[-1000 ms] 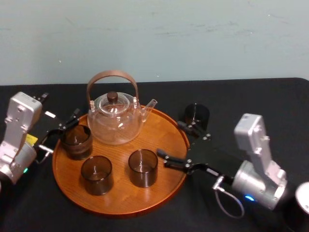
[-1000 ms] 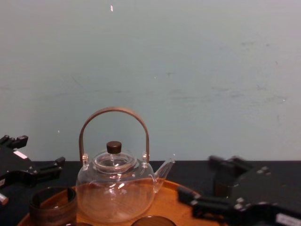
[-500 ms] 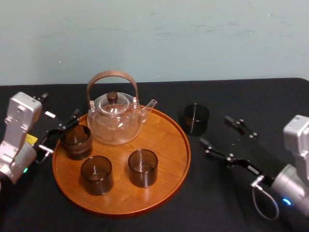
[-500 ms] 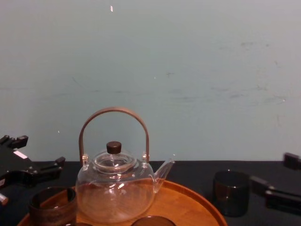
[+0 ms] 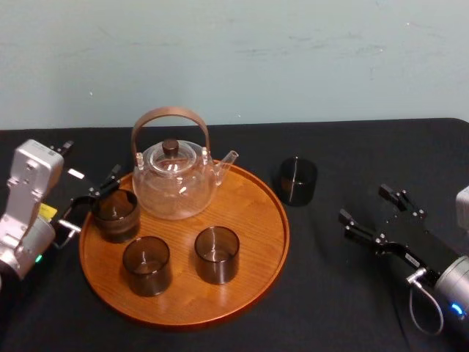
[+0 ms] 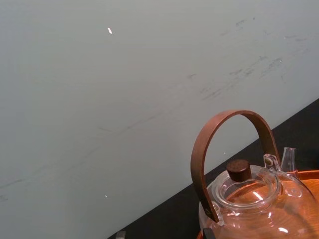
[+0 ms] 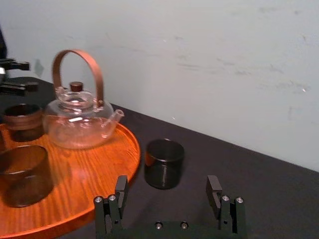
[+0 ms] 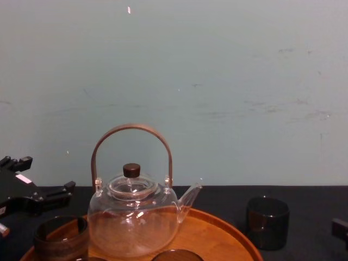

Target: Pick up the glass from the table and place it on the tray.

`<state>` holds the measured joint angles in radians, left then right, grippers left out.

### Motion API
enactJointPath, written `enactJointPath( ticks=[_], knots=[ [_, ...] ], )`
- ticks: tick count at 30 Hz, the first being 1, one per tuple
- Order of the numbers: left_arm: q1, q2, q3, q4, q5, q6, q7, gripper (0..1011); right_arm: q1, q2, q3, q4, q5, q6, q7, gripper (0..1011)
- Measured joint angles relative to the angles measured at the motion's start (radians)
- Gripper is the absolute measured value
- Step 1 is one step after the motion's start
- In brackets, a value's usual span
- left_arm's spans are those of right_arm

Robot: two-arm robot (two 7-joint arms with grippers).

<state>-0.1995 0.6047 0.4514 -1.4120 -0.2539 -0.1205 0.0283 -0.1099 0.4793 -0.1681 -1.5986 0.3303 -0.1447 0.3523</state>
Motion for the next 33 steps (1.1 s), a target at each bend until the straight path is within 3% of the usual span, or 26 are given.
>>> enactJointPath(
  ticks=[13, 33],
  knots=[
    [0.0, 0.0, 0.0, 0.0, 0.0, 0.0, 0.0, 1001, 0.119, -0.042, -0.02, 0.139, -0.015, 0.037, 0.041, 1002],
    [0.0, 0.0, 0.0, 0.0, 0.0, 0.0, 0.0, 1001, 0.315, -0.093, -0.12, 0.352, -0.06, 0.032, 0.112, 1002]
  ],
)
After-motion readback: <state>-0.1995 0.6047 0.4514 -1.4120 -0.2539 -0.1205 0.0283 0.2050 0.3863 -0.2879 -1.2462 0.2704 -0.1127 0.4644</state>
